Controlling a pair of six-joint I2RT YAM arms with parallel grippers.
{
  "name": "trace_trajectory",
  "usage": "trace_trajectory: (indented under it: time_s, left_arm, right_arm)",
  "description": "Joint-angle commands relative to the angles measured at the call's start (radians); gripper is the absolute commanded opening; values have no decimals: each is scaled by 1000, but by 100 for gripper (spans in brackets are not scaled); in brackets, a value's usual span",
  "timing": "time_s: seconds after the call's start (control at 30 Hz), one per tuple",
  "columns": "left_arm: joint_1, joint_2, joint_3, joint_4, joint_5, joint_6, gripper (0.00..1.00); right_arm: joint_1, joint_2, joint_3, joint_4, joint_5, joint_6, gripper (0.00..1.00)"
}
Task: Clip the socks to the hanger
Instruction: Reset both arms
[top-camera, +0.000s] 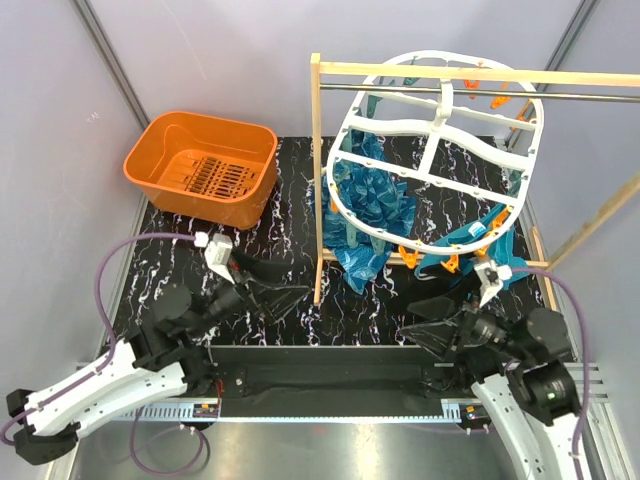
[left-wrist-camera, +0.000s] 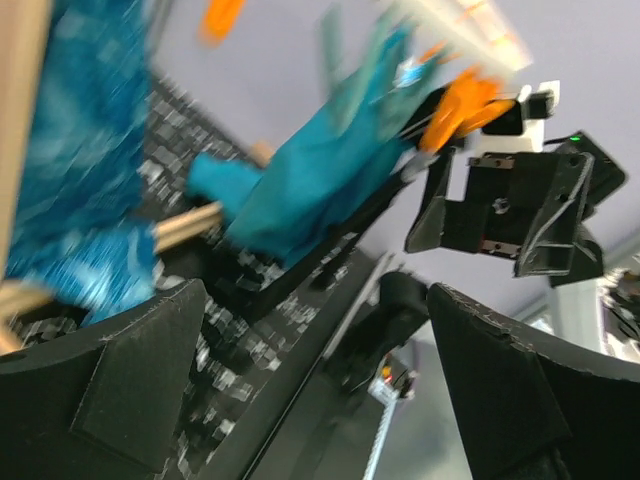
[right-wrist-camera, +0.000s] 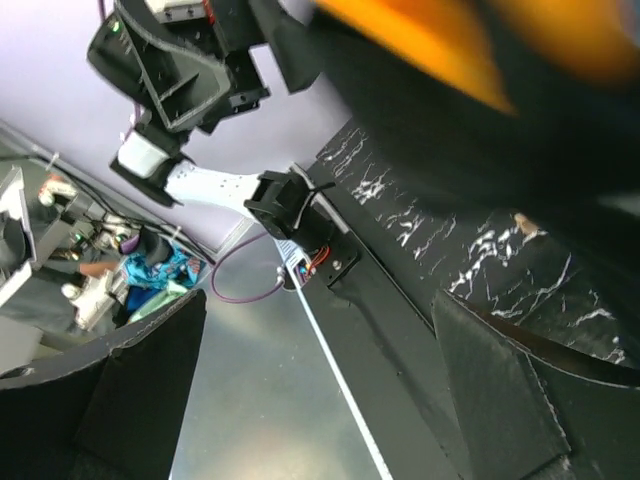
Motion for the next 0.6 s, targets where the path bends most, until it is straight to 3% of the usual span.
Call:
trace_trajectory:
  time_s: [0.0, 0.23, 0.37, 0.47, 0.57]
  left_arm:
    - [-2, -97, -58, -32, -122, -29, 99]
    - [-2, -376, -271, -41, -214, -95, 99]
    - [-2, -580, -505, 60, -213, -187, 99]
    - [-2, -558, -588, 150, -187, -233, 99]
    - [-2, -510, -717, 382, -139, -301, 99]
  right_arm:
    - [5, -69, -88, 178, 20, 113, 100]
    - [3, -57, -347, 269, 136, 196, 100]
    - [5, -76, -502, 397, 172, 276, 100]
    - [3, -66, -600, 446, 212, 313, 100]
    - [3, -60, -652, 428, 241, 322, 100]
